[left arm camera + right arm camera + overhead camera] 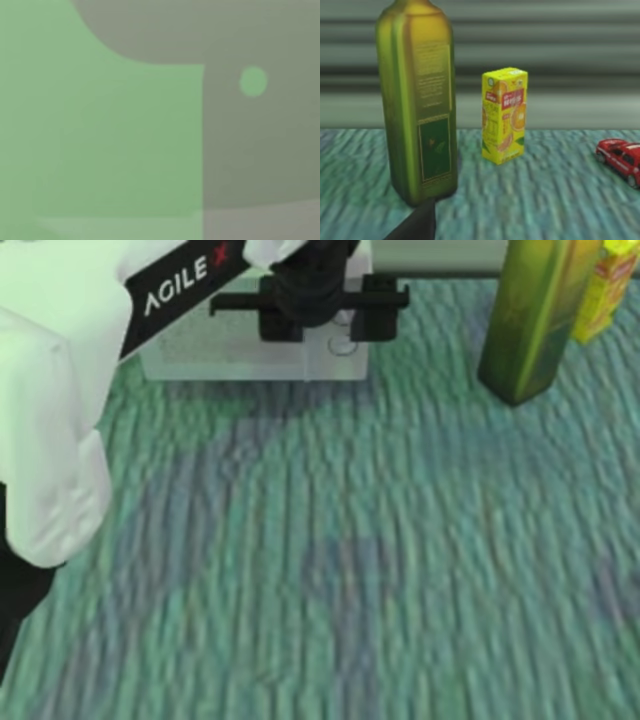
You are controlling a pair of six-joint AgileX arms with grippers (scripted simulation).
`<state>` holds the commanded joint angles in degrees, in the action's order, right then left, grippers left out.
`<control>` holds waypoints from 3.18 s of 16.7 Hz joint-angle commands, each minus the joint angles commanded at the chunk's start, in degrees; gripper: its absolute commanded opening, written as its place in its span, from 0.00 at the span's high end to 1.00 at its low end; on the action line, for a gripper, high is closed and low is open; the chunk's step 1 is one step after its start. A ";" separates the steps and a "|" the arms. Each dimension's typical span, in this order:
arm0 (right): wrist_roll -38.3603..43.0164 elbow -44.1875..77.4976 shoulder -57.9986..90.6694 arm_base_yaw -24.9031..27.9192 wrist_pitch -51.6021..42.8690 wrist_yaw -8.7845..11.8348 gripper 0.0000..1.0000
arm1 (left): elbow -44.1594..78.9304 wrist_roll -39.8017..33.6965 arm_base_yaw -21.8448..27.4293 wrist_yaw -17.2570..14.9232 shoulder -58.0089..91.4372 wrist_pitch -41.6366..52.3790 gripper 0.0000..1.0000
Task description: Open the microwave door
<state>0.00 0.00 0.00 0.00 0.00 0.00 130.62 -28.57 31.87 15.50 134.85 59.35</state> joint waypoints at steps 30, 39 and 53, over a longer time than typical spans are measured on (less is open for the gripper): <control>0.00 0.00 0.00 0.00 0.00 0.00 0.00 | -12.94 -1.39 1.68 0.75 -7.69 -4.86 1.00; 0.00 0.00 0.00 0.00 0.00 0.00 0.00 | -12.94 -1.39 1.68 0.75 -7.69 -4.86 1.00; 0.00 0.00 0.00 0.00 0.00 0.00 0.00 | -22.63 4.20 1.23 -1.91 -13.69 -10.00 1.00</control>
<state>0.00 0.00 0.00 0.00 0.00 0.00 107.99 -24.38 33.10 13.60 121.16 49.35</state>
